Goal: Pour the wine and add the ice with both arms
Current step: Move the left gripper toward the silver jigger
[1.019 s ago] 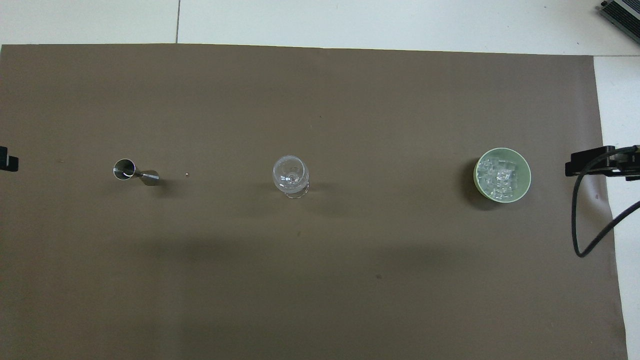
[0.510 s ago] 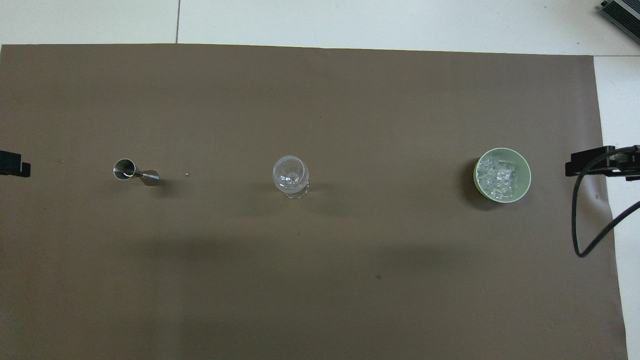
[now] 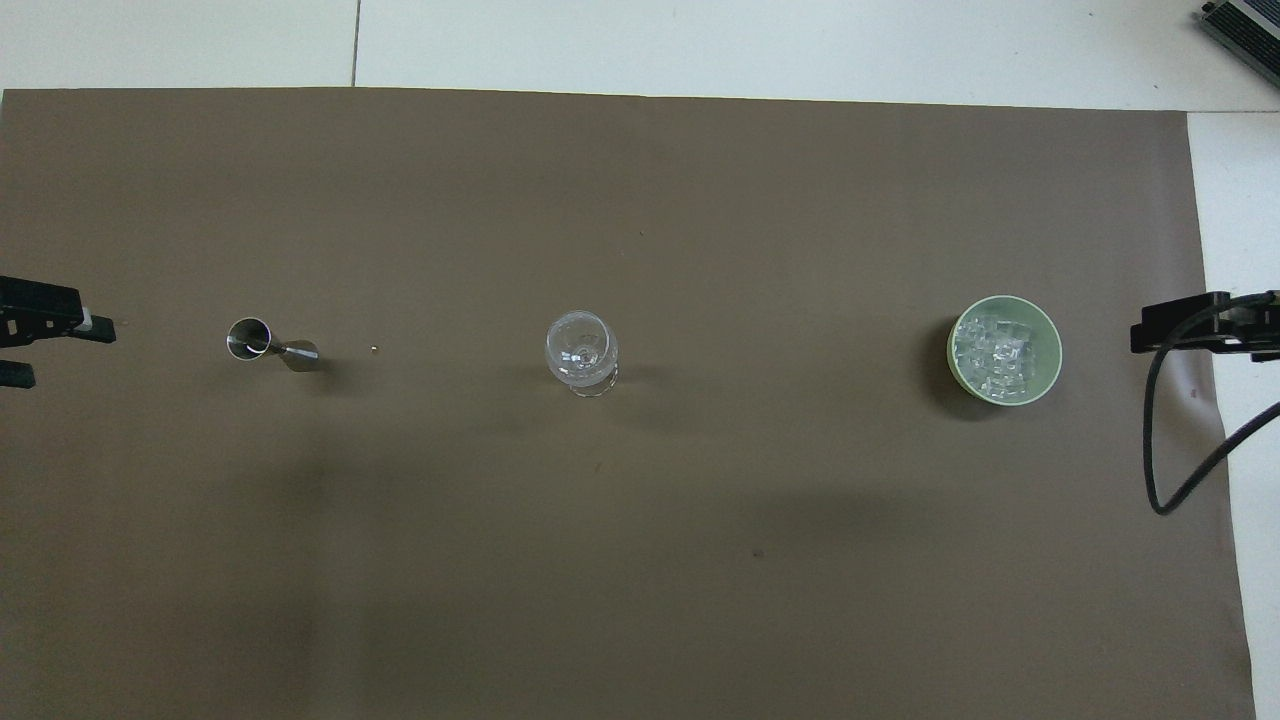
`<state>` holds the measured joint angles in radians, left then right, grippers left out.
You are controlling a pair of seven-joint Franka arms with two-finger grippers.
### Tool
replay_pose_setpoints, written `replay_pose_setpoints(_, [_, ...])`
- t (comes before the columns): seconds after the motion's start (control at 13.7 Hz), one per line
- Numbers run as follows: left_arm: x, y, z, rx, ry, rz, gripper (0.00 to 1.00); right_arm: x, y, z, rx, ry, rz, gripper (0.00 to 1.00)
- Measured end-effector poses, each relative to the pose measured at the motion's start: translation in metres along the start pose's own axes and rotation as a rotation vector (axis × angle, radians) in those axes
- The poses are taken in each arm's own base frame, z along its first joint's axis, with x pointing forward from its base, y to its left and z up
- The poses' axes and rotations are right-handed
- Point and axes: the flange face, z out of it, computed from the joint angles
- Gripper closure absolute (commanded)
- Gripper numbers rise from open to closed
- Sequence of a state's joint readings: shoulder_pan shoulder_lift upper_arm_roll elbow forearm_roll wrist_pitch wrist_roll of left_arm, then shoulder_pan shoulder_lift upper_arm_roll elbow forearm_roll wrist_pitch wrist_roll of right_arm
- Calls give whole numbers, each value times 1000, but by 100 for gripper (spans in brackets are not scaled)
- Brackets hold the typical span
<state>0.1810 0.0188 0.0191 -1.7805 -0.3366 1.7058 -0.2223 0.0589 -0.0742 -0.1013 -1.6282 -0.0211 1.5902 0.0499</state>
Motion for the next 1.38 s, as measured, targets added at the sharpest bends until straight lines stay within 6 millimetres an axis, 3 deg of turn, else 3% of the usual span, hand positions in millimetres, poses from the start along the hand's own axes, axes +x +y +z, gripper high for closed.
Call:
replay_pose_setpoints(0.22, [32, -14, 35, -178, -106, -370, 0, 0, 0, 0, 0, 0, 0, 0])
replay_pose_setpoints(0.36, [49, -24, 47, -262, -152, -623, 0, 0, 0, 0, 0, 0, 0, 0])
replay_pose_setpoints(0.58, [65, -39, 61, -337, -228, -871, 0, 0, 0, 0, 0, 0, 0, 0])
replay_pose_setpoints(0.87, [87, -95, 95, -408, -330, -1067, 0, 0, 0, 0, 0, 0, 0, 0])
replay_pose_setpoints(1.16, [75, -147, 134, -543, -411, -1210, 0, 0, 0, 0, 0, 0, 0, 0])
replay_pose_setpoints(1.38, [49, -162, 164, -624, -414, -1267, 0, 0, 0, 0, 0, 0, 0, 0])
